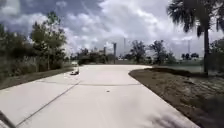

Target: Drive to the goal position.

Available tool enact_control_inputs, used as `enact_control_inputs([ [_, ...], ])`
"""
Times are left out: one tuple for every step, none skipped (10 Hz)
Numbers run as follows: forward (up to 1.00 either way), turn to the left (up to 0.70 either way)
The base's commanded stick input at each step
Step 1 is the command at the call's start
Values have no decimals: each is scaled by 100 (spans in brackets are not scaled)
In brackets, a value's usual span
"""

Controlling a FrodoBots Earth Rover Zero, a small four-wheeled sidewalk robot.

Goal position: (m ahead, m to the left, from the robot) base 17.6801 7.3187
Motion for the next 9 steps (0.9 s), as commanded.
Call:
enact_control_inputs([
  [85,0],
  [85,0],
  [85,0],
  [85,0],
  [85,0],
  [85,0],
  [85,0],
  [85,0],
  [85,0],
])
